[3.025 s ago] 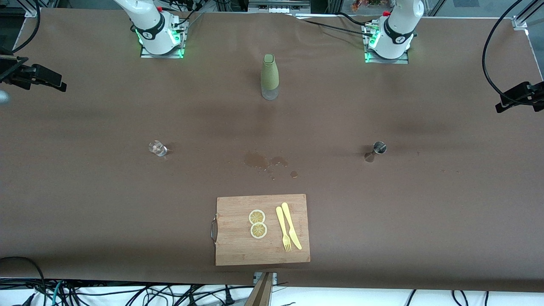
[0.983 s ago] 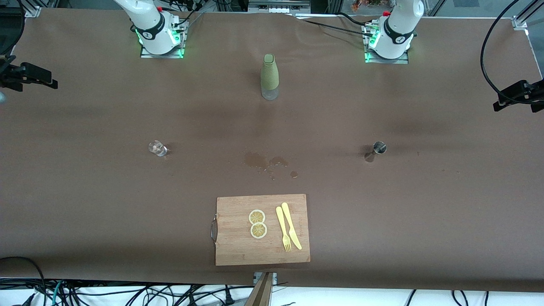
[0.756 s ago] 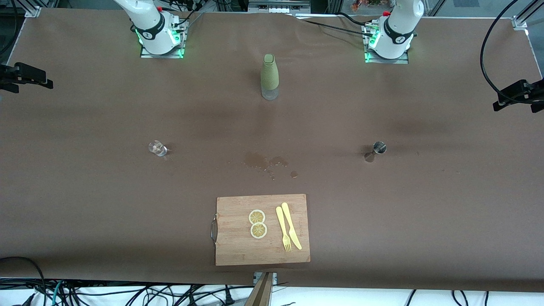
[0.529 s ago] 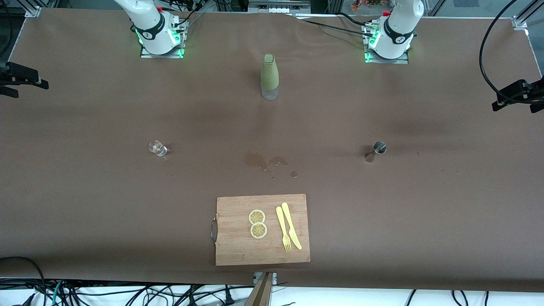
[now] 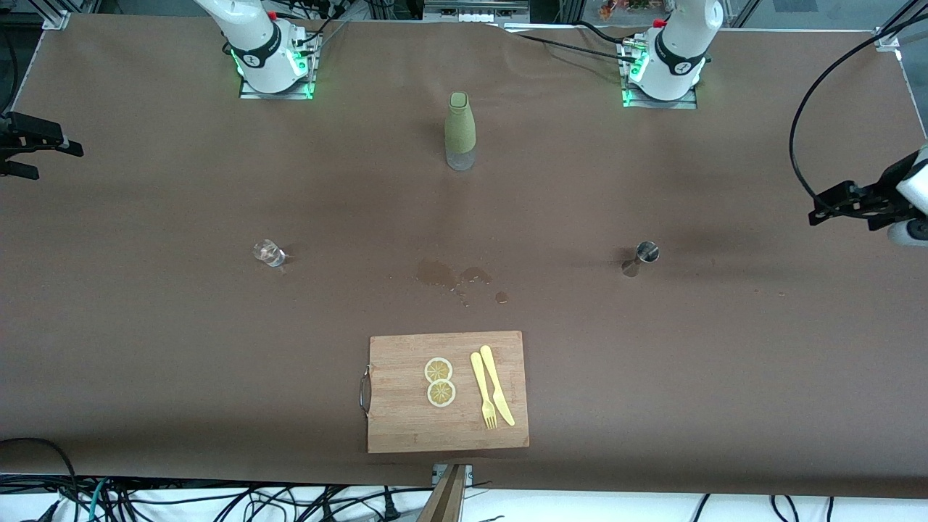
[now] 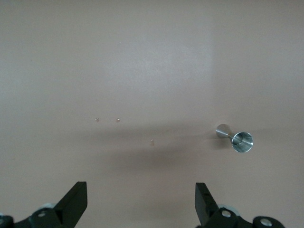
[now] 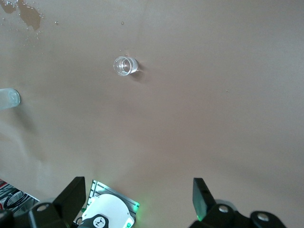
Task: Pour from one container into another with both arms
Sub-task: 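Move the right gripper toward the glass beaker while the left gripper approaches the jigger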
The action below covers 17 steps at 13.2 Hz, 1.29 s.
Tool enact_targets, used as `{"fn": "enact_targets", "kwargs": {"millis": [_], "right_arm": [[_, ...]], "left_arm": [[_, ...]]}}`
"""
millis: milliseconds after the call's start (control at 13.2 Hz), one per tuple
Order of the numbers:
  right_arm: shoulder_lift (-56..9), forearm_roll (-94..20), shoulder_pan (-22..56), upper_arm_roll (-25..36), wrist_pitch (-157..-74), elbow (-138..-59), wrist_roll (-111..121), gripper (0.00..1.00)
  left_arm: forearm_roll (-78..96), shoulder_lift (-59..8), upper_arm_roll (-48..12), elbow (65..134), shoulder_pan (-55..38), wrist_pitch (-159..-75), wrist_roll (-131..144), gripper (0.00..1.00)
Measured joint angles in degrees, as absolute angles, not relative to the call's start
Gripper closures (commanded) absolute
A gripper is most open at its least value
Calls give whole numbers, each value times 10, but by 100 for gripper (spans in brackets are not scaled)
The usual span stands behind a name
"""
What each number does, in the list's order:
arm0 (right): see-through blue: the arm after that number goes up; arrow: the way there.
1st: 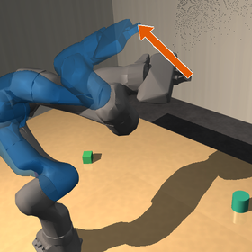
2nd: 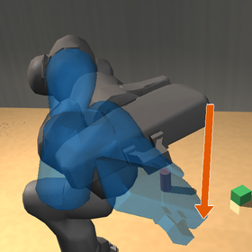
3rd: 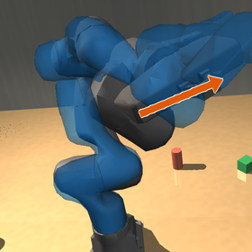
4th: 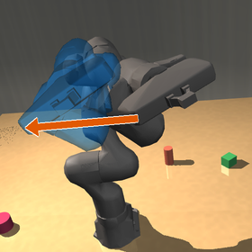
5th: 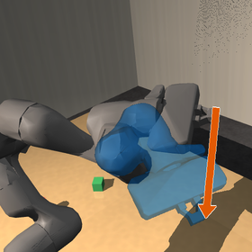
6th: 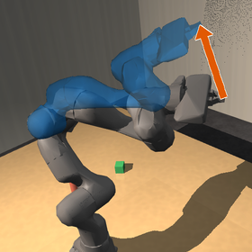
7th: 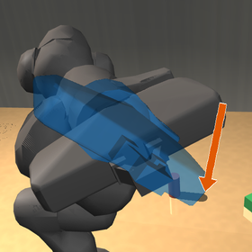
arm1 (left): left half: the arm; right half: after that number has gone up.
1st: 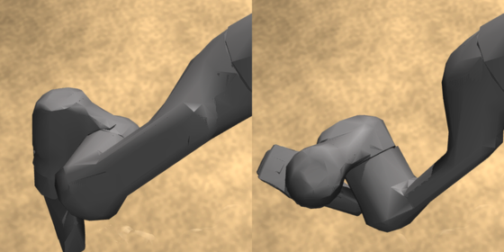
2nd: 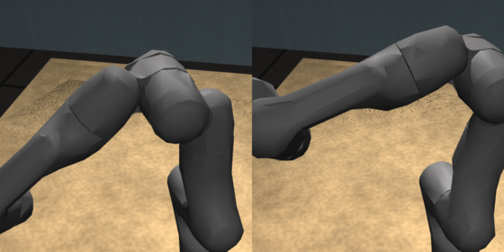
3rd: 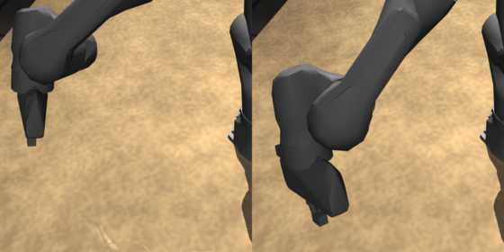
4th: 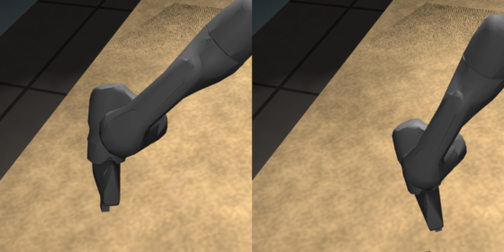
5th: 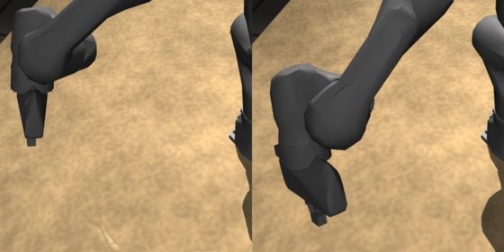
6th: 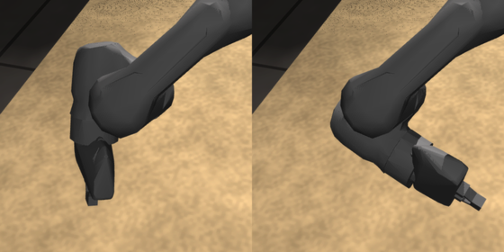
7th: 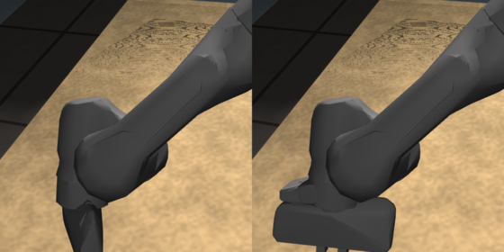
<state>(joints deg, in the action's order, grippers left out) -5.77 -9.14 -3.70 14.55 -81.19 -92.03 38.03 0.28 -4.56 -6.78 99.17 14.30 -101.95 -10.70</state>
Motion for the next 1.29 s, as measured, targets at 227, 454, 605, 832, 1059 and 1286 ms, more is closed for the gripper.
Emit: {"fn": "enact_targets", "kwargs": {"millis": [227, 454, 605, 832, 1059, 1286], "right_arm": [[-64, -95, -45, 149, -812, -920, 426, 0], [-83, -122, -69, 150, -812, -921, 496, 0], [-97, -133, -85, 151, -812, -921, 547, 0], [-120, -169, -107, 151, -813, -922, 624, 0], [-173, -217, -146, 152, -814, -925, 746, 0], [-231, -270, -173, 152, -815, -927, 862, 0]], "left_arm": [[3, -49, -66, 999, 144, -1021, -120, 0], [3, -68, -65, 1010, 142, -1033, -129, 0], [3, -76, -45, 1027, 111, -1064, -130, 0], [3, -78, -25, 1078, 75, -1140, -130, 0], [3, -79, -18, 1131, 72, -1212, -136, 0], [41, -82, -4, 1153, 73, -1243, -200, 0]]}}
